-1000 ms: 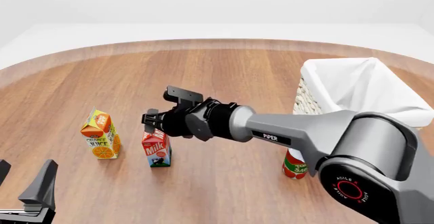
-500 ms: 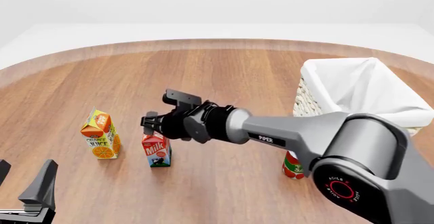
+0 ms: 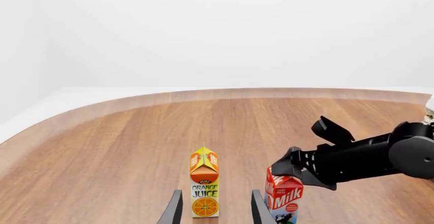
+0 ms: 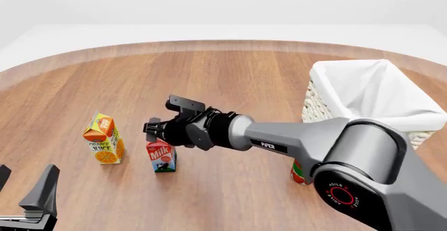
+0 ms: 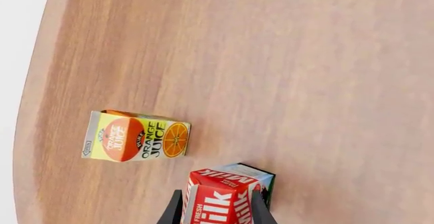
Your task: Pick the milk and place it in the basket.
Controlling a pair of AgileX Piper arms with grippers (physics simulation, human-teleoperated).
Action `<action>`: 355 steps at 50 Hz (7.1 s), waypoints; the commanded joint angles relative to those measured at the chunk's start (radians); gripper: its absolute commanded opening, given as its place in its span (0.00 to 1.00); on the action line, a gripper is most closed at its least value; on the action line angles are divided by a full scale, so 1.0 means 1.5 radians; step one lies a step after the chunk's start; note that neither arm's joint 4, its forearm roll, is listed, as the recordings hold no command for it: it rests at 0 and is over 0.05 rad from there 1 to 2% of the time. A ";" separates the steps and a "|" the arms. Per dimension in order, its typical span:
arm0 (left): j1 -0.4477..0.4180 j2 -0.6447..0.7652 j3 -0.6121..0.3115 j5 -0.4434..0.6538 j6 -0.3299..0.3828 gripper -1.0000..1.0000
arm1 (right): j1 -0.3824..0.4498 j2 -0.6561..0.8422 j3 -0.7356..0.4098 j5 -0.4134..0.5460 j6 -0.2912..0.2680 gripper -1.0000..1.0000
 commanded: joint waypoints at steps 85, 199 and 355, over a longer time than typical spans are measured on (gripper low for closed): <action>0.000 0.000 0.000 0.000 0.000 1.00 | -0.063 -0.248 0.115 -0.012 -0.078 0.00; 0.000 0.000 0.000 0.000 0.000 1.00 | -0.288 -0.524 0.233 0.011 -0.134 0.00; 0.000 0.000 0.000 0.000 0.000 1.00 | -0.641 -0.687 0.289 0.085 -0.083 0.00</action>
